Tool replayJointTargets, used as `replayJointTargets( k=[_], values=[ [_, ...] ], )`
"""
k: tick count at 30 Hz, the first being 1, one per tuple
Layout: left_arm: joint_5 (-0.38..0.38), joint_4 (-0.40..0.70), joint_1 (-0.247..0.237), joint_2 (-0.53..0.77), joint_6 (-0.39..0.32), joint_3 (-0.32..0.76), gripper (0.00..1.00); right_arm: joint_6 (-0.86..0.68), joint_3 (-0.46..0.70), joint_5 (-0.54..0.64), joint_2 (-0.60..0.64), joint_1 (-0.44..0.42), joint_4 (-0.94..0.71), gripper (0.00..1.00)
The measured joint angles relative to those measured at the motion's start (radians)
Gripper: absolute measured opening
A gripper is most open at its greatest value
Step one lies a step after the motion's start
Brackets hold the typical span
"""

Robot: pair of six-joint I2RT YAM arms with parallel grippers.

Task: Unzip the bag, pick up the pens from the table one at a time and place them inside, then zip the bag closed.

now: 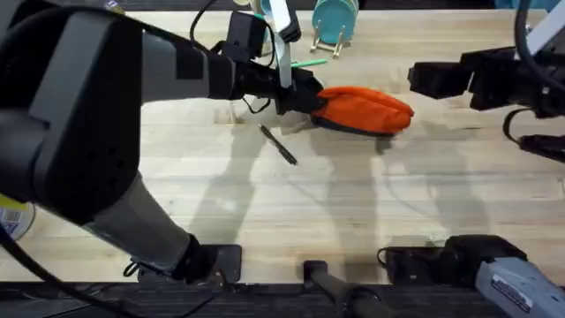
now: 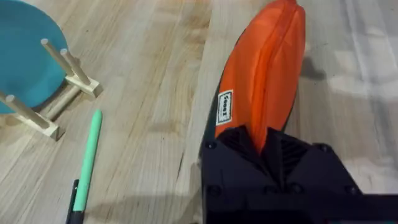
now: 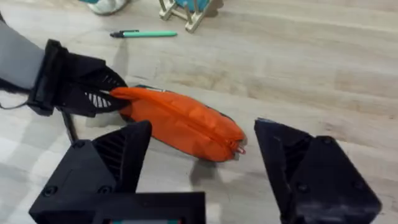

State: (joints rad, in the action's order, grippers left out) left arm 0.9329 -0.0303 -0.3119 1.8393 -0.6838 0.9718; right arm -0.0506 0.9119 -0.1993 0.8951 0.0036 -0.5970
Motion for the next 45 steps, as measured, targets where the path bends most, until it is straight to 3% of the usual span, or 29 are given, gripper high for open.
replayJointTargets(
  k=[12, 21, 30, 37, 45],
  values=[
    [-0.002, 0.0, 0.0, 0.0, 0.0, 0.0, 0.043, -0.146, 0.082, -0.033, -0.034, -0.05, -0.246, 0.995],
    [-0.003, 0.0, 0.0, 0.0, 0.0, 0.0, 0.043, -0.375, 0.182, -0.202, -0.015, -0.205, -0.564, 0.995],
    [-0.003, 0.0, 0.0, 0.0, 0.0, 0.0, 0.043, -0.45, 0.236, -0.262, 0.066, -0.369, -0.594, 0.995],
    [-0.003, -0.003, 0.0, 0.0, 0.0, 0.0, 0.043, -0.217, 0.237, -0.238, 0.121, -0.507, -0.581, 0.995],
    [-0.006, -0.011, 0.0, 0.0, 0.0, 0.0, 0.043, 0.126, 0.237, -0.235, 0.199, -0.52, -0.609, 0.995]
  ],
)
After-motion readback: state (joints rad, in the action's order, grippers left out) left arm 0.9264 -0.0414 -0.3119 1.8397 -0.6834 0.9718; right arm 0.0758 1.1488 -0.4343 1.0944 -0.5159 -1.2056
